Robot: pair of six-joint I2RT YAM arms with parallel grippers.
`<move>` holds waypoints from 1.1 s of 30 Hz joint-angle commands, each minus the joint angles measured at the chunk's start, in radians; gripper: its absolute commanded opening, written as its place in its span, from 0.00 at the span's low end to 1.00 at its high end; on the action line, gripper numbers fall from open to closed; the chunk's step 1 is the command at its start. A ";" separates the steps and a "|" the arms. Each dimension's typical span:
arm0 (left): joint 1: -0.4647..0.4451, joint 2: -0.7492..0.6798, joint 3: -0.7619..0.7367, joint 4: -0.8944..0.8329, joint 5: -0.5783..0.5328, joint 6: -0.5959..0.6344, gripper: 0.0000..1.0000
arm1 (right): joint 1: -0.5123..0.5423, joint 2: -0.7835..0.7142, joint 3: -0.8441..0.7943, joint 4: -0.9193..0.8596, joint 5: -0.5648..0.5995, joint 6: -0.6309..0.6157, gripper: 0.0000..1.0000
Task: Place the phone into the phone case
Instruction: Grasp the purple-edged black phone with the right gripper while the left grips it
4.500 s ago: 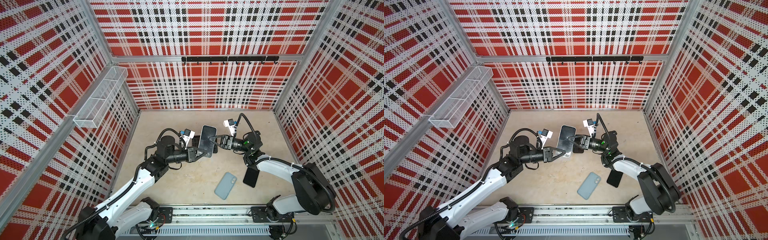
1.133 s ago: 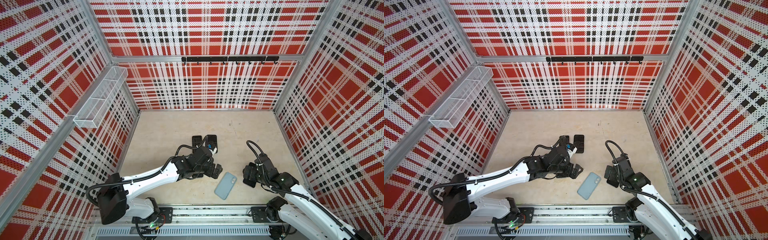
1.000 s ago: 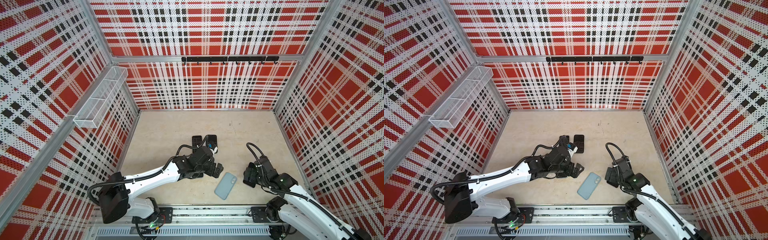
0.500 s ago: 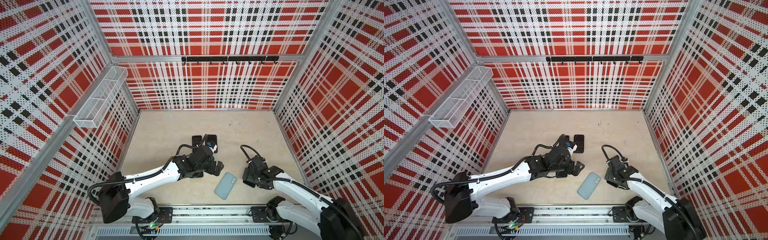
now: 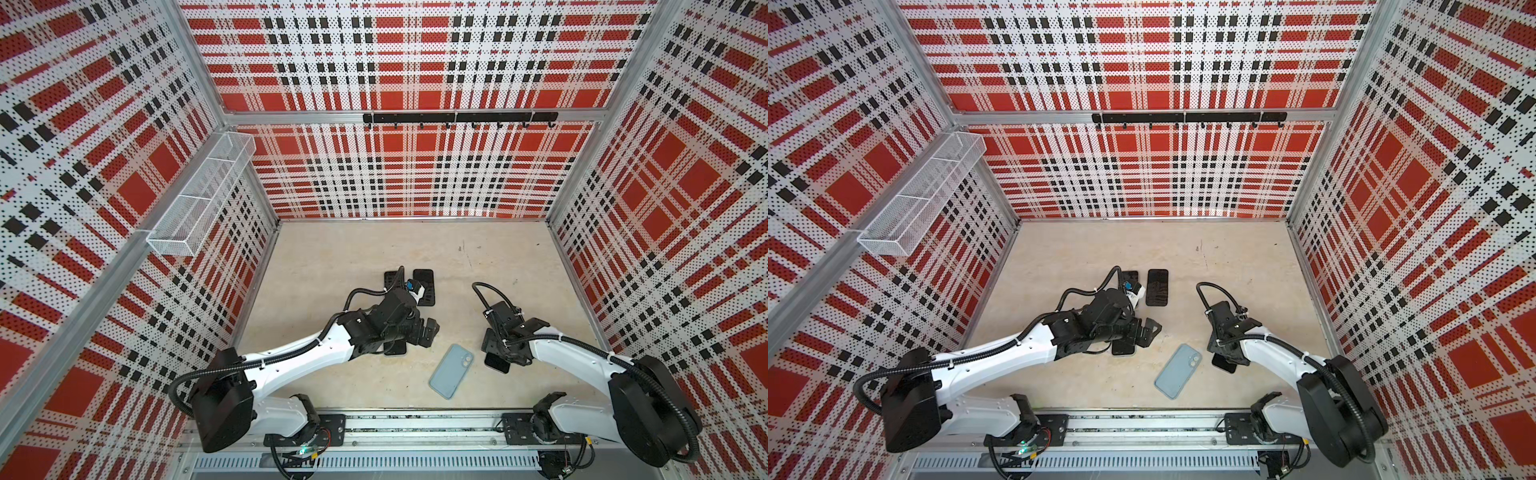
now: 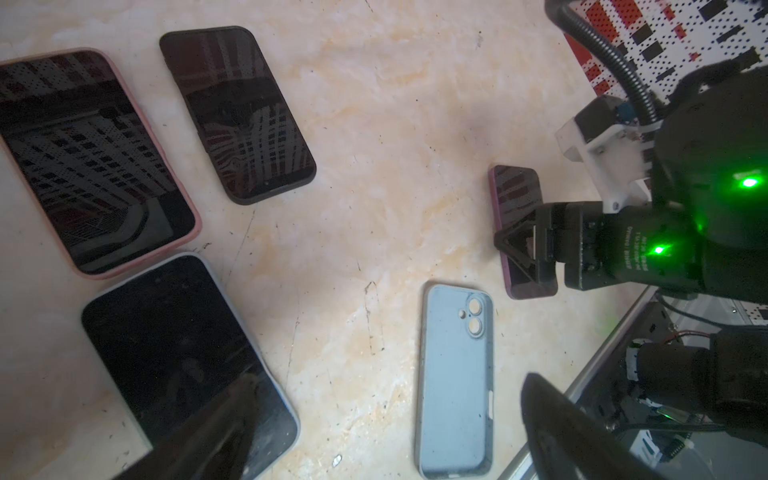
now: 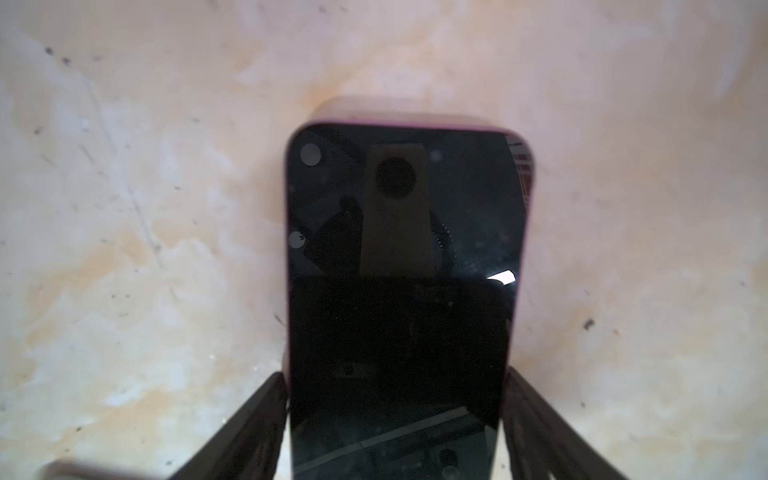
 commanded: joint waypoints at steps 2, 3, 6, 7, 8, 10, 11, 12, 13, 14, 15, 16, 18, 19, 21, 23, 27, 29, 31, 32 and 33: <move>0.028 -0.033 -0.006 -0.006 0.019 -0.013 0.99 | 0.000 0.070 0.053 0.134 -0.084 -0.103 0.63; 0.040 -0.035 -0.009 -0.009 0.032 -0.019 0.99 | 0.000 0.084 0.060 0.159 -0.105 -0.134 0.61; 0.076 -0.049 -0.016 -0.017 0.067 -0.041 0.99 | 0.000 0.127 0.089 0.221 -0.178 -0.233 0.54; 0.087 -0.056 -0.019 -0.019 0.078 -0.044 0.99 | 0.000 0.134 0.099 0.233 -0.192 -0.268 0.52; 0.097 -0.062 -0.019 -0.024 0.084 -0.044 1.00 | 0.001 0.140 0.108 0.244 -0.205 -0.300 0.50; 0.114 -0.075 -0.013 -0.043 0.087 -0.041 0.99 | 0.000 0.143 0.124 0.268 -0.226 -0.366 0.46; 0.123 -0.078 -0.006 -0.056 0.087 -0.036 0.99 | 0.000 0.140 0.131 0.278 -0.235 -0.402 0.45; 0.135 -0.084 0.000 -0.069 0.089 -0.031 0.99 | 0.001 0.136 0.137 0.290 -0.245 -0.438 0.44; 0.149 -0.088 0.004 -0.082 0.098 -0.026 1.00 | 0.000 0.129 0.143 0.303 -0.255 -0.475 0.43; 0.169 -0.093 0.009 -0.089 0.115 -0.025 0.99 | 0.001 0.123 0.147 0.315 -0.263 -0.506 0.43; 0.192 -0.095 0.010 -0.093 0.137 -0.025 1.00 | 0.000 0.114 0.152 0.324 -0.271 -0.538 0.43; 0.224 -0.099 0.013 -0.097 0.168 -0.027 0.99 | -0.001 0.107 0.156 0.337 -0.282 -0.571 0.43; 0.284 -0.100 0.013 -0.092 0.233 -0.042 1.00 | -0.001 0.092 0.161 0.353 -0.300 -0.626 0.43; 0.315 -0.099 0.014 -0.089 0.268 -0.051 1.00 | 0.000 0.084 0.160 0.367 -0.315 -0.655 0.43; 0.359 -0.092 0.014 -0.068 0.326 -0.063 1.00 | 0.000 0.070 0.153 0.393 -0.328 -0.696 0.43; 0.378 -0.073 0.022 -0.055 0.360 -0.066 1.00 | 0.000 0.053 0.138 0.426 -0.340 -0.725 0.43; 0.381 -0.008 0.033 -0.005 0.422 -0.078 1.00 | 0.000 0.013 0.091 0.512 -0.381 -0.761 0.43; 0.381 0.028 0.016 0.071 0.462 -0.114 0.99 | 0.001 -0.006 0.070 0.546 -0.397 -0.769 0.42; 0.378 0.065 -0.002 0.155 0.494 -0.152 0.96 | 0.001 -0.020 0.054 0.569 -0.404 -0.774 0.42; 0.370 0.082 -0.001 0.175 0.494 -0.160 0.94 | 0.002 -0.024 0.049 0.572 -0.405 -0.775 0.42; 0.363 0.100 0.002 0.191 0.494 -0.169 0.94 | 0.001 -0.027 0.046 0.573 -0.409 -0.780 0.42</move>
